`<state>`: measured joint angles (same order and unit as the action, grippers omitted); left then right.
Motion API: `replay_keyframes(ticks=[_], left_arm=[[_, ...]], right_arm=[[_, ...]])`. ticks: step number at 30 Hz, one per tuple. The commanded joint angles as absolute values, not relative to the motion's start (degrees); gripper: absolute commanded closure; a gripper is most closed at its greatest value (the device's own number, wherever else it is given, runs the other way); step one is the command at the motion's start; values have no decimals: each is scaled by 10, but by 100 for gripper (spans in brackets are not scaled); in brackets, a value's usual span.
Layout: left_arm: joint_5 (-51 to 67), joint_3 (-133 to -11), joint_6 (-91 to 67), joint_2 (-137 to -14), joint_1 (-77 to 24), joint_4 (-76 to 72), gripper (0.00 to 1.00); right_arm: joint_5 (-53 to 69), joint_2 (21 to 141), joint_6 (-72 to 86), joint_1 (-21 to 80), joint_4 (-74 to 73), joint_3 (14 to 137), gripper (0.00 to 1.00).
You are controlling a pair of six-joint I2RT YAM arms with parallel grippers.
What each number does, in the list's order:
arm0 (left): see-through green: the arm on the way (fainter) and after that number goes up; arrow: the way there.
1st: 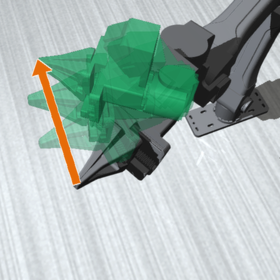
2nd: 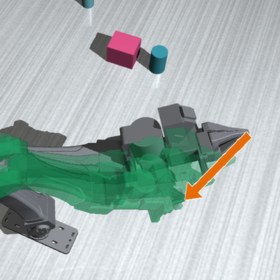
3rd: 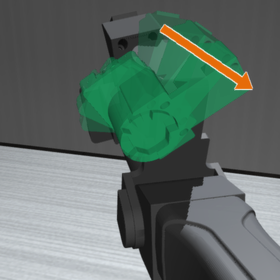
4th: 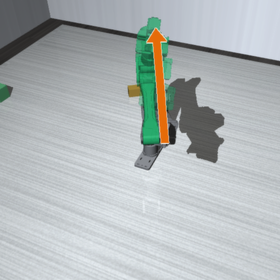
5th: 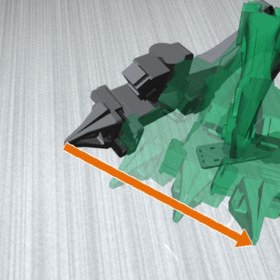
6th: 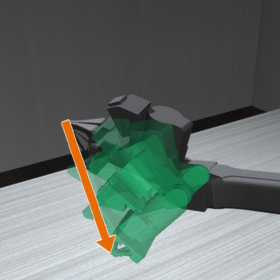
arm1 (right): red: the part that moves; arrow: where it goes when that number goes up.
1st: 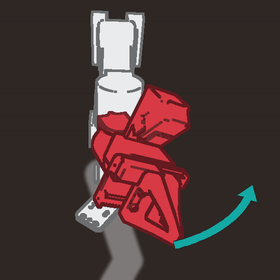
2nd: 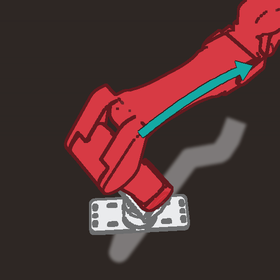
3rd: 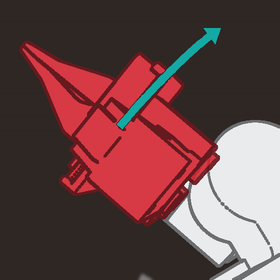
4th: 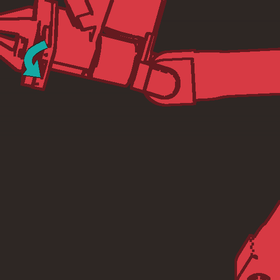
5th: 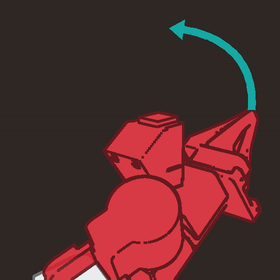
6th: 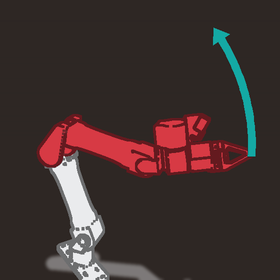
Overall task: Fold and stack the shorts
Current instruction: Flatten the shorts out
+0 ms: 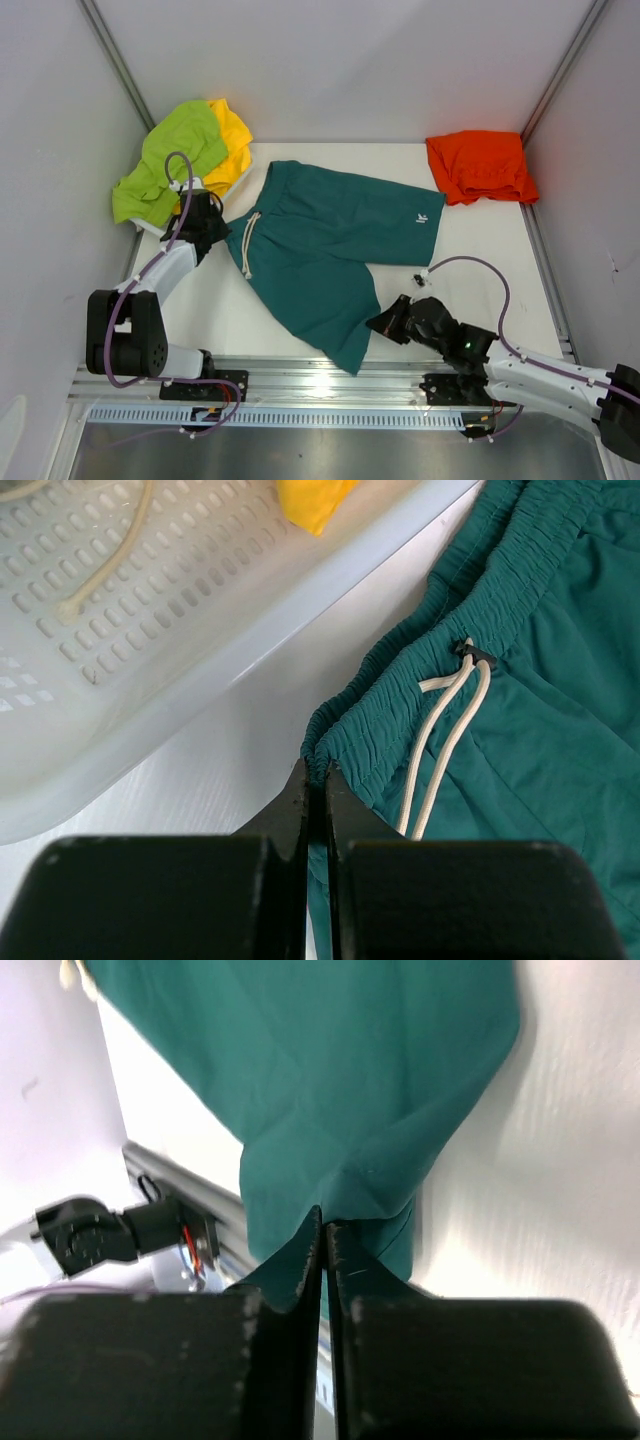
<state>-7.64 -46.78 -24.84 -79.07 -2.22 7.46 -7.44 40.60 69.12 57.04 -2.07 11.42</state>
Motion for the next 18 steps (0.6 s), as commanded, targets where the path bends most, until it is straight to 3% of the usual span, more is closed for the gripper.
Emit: replay_keyframes(ticks=[1, 10, 18], left_arm=[[-94, -468, -236, -770, -15, 64, 100], [-103, -470, -233, -771, -14, 67, 100], [-108, -472, -230, -765, -14, 70, 100]], right_arm=[[-86, 415, 650, 544, -19, 150, 100], [-88, 421, 522, 431, -106, 239, 100], [-107, 420, 467, 427, -114, 283, 100]])
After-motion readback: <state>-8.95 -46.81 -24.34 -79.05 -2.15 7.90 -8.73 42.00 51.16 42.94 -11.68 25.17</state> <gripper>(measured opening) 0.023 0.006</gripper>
